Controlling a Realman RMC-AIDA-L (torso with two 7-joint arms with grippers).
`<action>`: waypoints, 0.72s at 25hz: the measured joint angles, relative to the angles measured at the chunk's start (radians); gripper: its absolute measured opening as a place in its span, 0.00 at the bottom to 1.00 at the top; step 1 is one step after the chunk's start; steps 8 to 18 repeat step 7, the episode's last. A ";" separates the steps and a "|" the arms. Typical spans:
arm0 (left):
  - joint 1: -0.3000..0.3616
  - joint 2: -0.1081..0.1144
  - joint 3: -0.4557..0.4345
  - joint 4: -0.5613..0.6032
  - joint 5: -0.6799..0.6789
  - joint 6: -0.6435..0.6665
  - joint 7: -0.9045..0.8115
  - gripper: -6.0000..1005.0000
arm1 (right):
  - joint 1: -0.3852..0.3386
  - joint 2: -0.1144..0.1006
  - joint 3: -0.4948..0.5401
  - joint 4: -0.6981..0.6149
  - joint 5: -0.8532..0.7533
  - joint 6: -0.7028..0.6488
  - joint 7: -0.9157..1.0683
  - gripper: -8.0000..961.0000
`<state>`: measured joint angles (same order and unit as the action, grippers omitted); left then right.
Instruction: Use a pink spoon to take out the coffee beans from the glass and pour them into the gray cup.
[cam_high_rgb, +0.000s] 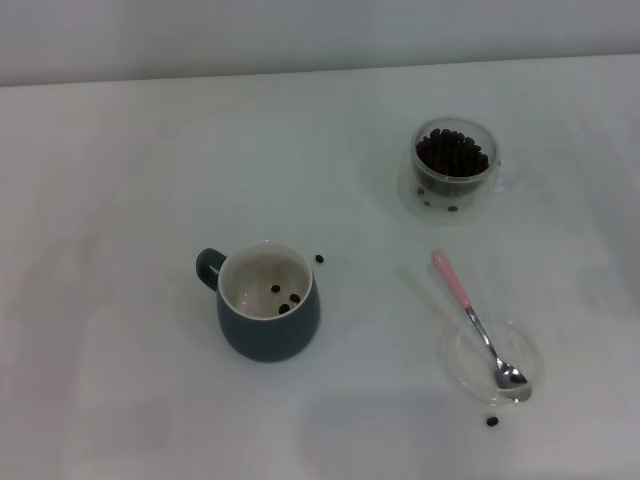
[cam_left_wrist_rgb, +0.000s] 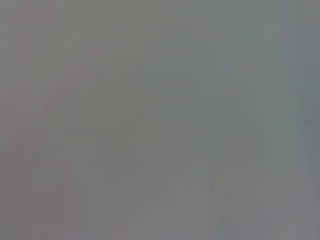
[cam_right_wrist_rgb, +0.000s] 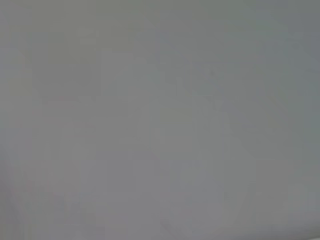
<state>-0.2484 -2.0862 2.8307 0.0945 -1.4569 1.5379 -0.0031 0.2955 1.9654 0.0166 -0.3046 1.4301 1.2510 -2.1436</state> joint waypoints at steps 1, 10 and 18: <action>0.000 0.000 0.000 0.005 0.000 0.000 0.000 0.44 | 0.001 0.001 0.000 -0.001 0.000 0.000 -0.007 0.28; -0.004 0.002 0.000 0.018 0.000 0.000 0.000 0.44 | 0.004 0.007 -0.002 -0.003 0.001 -0.001 -0.042 0.28; -0.004 0.002 0.000 0.018 0.000 0.000 0.000 0.44 | 0.004 0.007 -0.002 -0.003 0.001 -0.001 -0.042 0.28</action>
